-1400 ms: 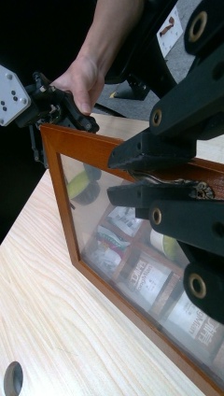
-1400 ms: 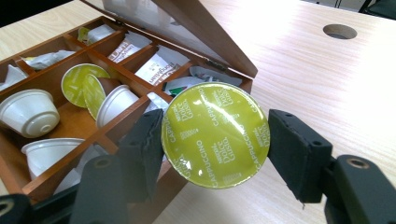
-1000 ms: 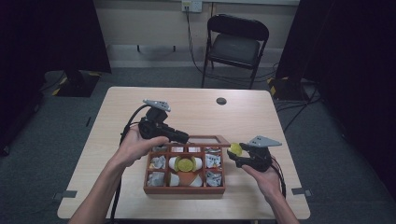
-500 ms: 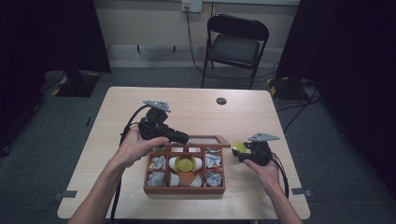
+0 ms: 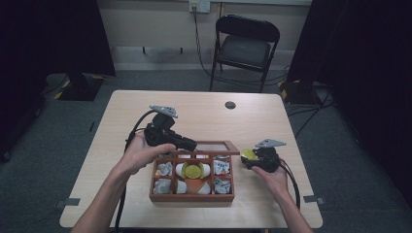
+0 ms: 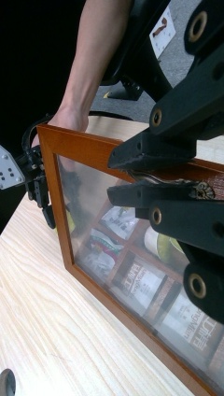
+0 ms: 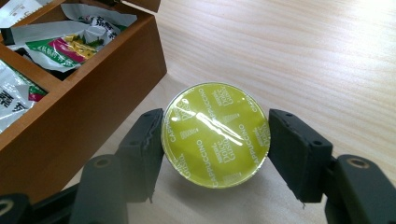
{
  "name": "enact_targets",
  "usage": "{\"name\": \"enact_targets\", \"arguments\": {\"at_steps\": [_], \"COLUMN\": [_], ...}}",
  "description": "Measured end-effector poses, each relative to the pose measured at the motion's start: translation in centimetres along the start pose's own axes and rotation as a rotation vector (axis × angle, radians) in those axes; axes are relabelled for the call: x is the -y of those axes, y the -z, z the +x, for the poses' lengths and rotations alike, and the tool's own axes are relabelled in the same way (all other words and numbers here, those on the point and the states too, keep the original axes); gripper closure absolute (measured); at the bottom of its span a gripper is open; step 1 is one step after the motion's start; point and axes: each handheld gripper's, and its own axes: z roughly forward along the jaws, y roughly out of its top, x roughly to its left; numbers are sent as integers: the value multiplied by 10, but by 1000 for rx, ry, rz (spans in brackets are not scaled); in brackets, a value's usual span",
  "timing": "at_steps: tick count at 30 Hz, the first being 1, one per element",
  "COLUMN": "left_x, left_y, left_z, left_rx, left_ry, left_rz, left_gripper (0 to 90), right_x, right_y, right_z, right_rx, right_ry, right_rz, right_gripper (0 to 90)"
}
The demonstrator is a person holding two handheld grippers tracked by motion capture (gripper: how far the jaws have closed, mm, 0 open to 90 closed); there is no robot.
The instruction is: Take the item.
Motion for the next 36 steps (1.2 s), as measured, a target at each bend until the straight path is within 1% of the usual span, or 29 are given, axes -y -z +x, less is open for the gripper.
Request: {"name": "enact_targets", "arguments": {"at_steps": [2,3,5,8,11,14,17,19,21,24,25,29,33,34,36], "left_x": [0,0,0,0,0,0,0,0,1,1,1,1,2,2,3], "left_y": [0,0,0,0,-1,-1,-1,-1,-2,-2,-2,-3,-4,-4,-4], "left_z": [0,0,0,0,0,0,0,-1,-1,-1,-1,-2,-2,-2,-3], "left_rx": [1,1,2,1,3,0,3,1,3,2,3,3,9,10,7], "left_ry": [1,1,1,-1,-3,-5,-5,-6,-7,-12,-18,-25,-25,-29,-38], "left_rz": [-2,-2,-3,0,1,2,2,2,5,8,11,7,8,11,12], "left_gripper": [810,810,810,810,810,810,810,810,811,812,812,813,814,814,814], "right_x": [0,0,0,0,-1,-1,-1,1,4,10,13,25,39,42,48], "right_y": [0,0,1,2,6,9,15,19,24,31,35,44,45,44,43], "right_z": [1,1,1,0,-1,0,0,1,2,1,0,-6,-9,-9,-9], "right_rx": [2,4,13,15,-2,-11,-14,-14,-14,-4,-2,-2,12,20,19], "right_ry": [5,2,-9,-32,-48,-50,-60,-76,-74,-55,-59,-77,-72,-72,-67], "right_rz": [1,0,-4,-21,-31,-33,-35,-50,-49,-25,-17,-14,21,26,35], "right_gripper": [371,341,254,184,177,168,153,152,145,150,149,146,146,146,146]}}
